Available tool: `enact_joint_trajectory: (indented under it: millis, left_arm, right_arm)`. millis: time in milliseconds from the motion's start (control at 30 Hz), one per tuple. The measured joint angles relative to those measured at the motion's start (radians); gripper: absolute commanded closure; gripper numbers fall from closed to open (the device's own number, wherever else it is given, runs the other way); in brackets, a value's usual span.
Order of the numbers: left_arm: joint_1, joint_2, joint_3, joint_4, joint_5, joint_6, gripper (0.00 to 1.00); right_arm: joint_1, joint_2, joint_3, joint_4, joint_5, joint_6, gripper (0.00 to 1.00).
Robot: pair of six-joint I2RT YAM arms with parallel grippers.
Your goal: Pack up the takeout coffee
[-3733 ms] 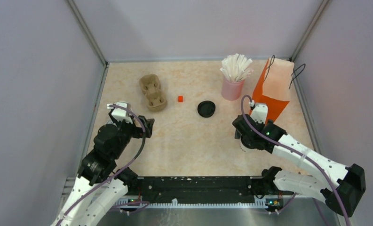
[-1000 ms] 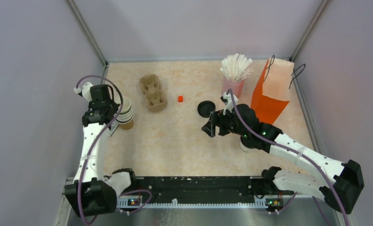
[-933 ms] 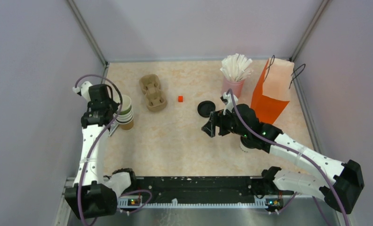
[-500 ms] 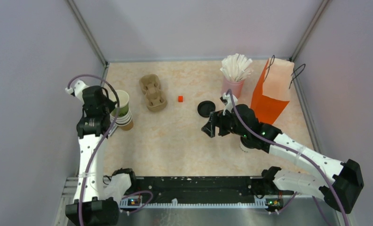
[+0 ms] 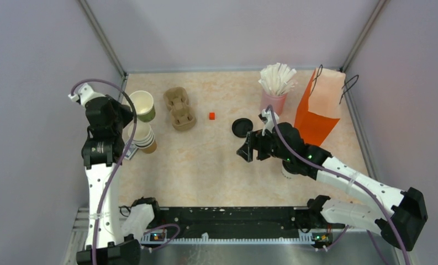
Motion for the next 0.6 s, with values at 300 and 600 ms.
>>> enact_joint_trajectory:
  millis: [300, 600]
  left_arm:
    - [-0.009, -0.001, -0.043, 0.07, 0.457, 0.066, 1.0]
    - [-0.306, -0.008, -0.217, 0.126, 0.6, 0.073, 1.0]
  right_arm:
    - [0.0, -0.077, 0.069, -0.117, 0.091, -0.008, 0.22]
    - [0.001, -0.226, 0.1, -0.215, 0.216, -0.017, 0.22]
